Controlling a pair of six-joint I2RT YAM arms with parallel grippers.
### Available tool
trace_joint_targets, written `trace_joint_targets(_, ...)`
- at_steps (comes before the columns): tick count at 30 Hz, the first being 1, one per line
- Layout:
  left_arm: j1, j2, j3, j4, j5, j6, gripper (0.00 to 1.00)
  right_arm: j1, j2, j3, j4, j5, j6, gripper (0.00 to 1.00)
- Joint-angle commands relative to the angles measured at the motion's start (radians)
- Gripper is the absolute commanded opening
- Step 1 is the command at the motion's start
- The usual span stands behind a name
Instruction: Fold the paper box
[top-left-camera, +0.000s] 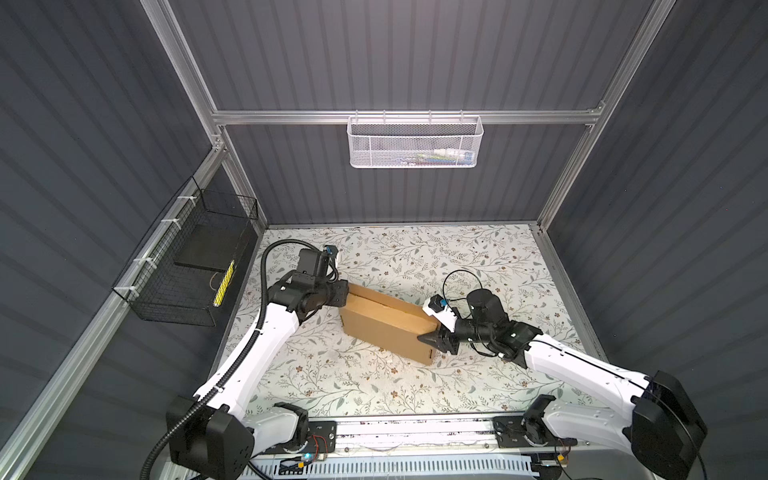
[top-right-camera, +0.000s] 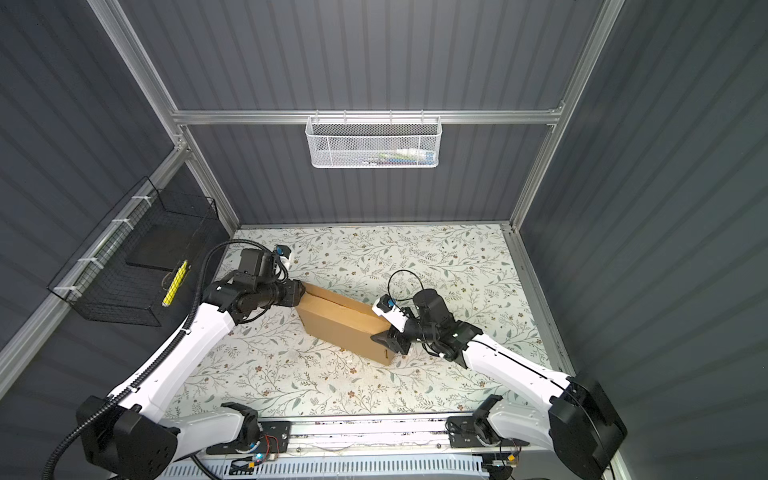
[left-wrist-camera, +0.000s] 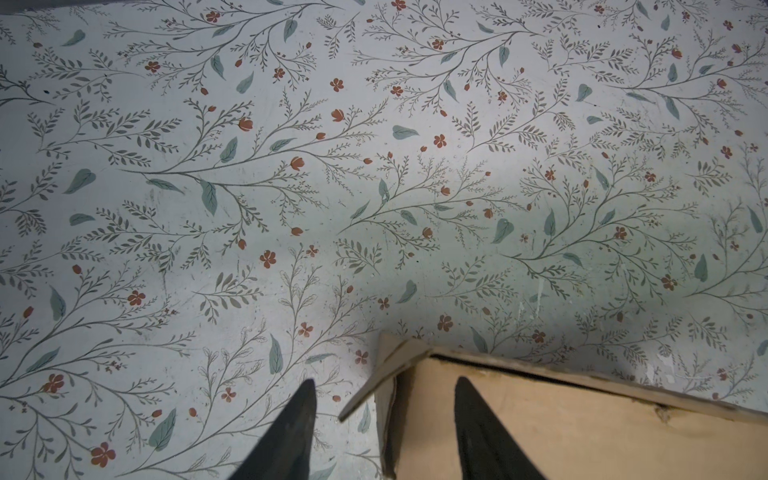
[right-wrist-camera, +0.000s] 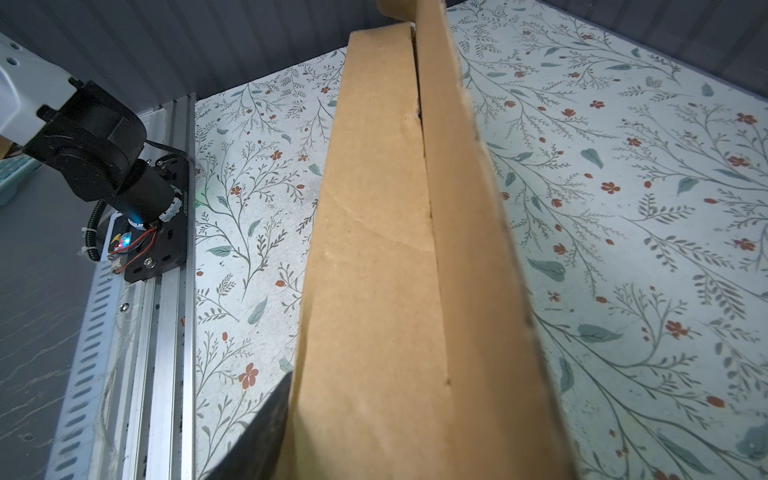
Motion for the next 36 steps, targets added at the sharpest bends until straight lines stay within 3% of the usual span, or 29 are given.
trace_joint_targets(1, 0.01, 0.01, -0.006, 0.042, 0.044, 0.018, 0.5, -0.002, 0.004, 0.021, -0.02, 0.009, -0.003, 0.42)
trace_joint_targets(11, 0.013, -0.007, -0.033, 0.064, 0.108, -0.021, 0.34, -0.002, 0.011, 0.026, -0.023, 0.016, -0.002, 0.41)
trace_joint_targets(15, 0.013, -0.017, -0.041, 0.058, 0.112, -0.034, 0.24, -0.002, 0.014, 0.026, -0.025, 0.02, -0.003, 0.4)
trace_joint_targets(36, 0.014, -0.069, -0.044, 0.031, 0.109, -0.061, 0.15, -0.002, 0.021, 0.032, -0.036, 0.035, -0.001, 0.39)
